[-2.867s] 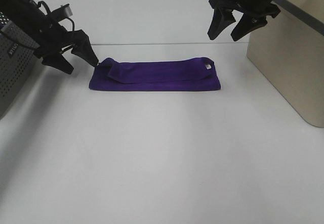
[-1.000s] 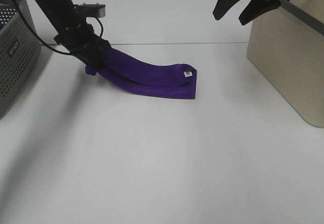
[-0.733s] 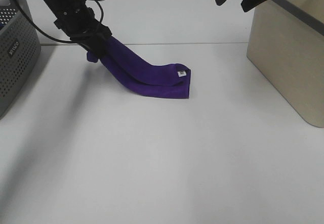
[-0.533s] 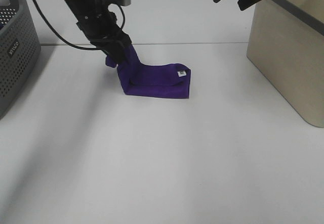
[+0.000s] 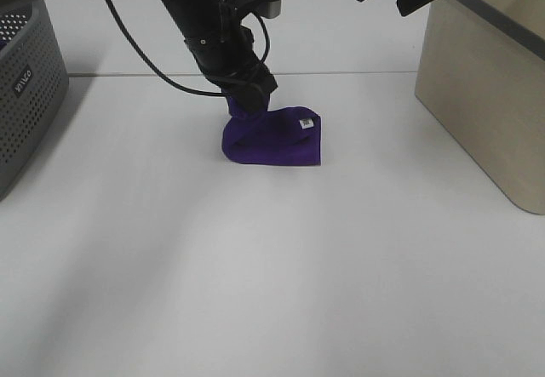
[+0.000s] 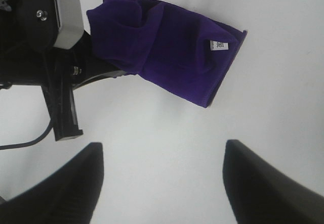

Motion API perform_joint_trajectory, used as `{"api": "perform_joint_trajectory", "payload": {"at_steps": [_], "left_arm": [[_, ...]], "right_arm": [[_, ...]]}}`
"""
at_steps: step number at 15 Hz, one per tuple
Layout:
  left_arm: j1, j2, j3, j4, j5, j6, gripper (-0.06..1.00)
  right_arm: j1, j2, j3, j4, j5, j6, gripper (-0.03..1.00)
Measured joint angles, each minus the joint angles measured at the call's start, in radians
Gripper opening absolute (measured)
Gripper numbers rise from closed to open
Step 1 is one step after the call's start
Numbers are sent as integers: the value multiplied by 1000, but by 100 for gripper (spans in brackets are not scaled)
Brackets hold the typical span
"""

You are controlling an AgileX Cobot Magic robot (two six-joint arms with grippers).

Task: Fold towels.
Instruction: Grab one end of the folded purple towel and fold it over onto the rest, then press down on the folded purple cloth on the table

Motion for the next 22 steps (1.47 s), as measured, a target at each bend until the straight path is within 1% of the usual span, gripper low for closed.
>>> {"api": "perform_joint_trajectory", "payload": {"at_steps": [1,2,3,4,5,6,8,9,10,11,12,13,14,15,16,17,18,20,22], "left_arm": [[-9,5,0,-34,-48,-4,21],[-11,12,0,-80,-92,-4,39],[-12,15,0,-132,-131,-5,55],[-12,15,0,-184,-169,-7,65],[-12,15,0,-226,-205,-7,70],[-12,15,0,-256,-221,-7,72],[-9,15,0,-254,-208,-5,73],[-6,15,0,-231,-184,-5,73],[4,10,0,-185,-151,-4,73],[22,0,0,-122,-110,-5,73],[52,-15,0,-46,-67,-27,73],[67,-23,0,-10,-49,-44,73],[109,-39,0,41,-23,-89,73],[155,-57,0,68,-5,-139,73],[232,-72,0,70,21,-218,73],[244,-72,0,68,26,-225,73],[266,-72,0,67,32,-232,73],[273,-72,0,58,41,-232,73],[272,-72,0,51,42,-229,73]], "right_arm": [[0,0,0,0,0,0,67],[0,0,0,0,0,0,67],[0,0,0,0,0,0,67],[0,0,0,0,0,0,67],[0,0,0,0,0,0,67],[0,0,0,0,0,0,67],[0,0,0,0,0,0,67],[0,0,0,0,0,-6,67],[0,0,0,0,0,-18,67],[0,0,0,0,0,-43,67],[0,0,0,0,0,-76,67],[0,0,0,1,0,-98,67],[0,3,0,12,0,-138,67],[0,16,0,40,-8,-167,67],[14,83,-3,123,-63,-248,67],[24,99,-3,141,-88,-277,67],[48,137,-7,165,-137,-338,67],[119,216,-56,185,-241,-493,67],[199,270,-99,190,-307,-659,67]]}}
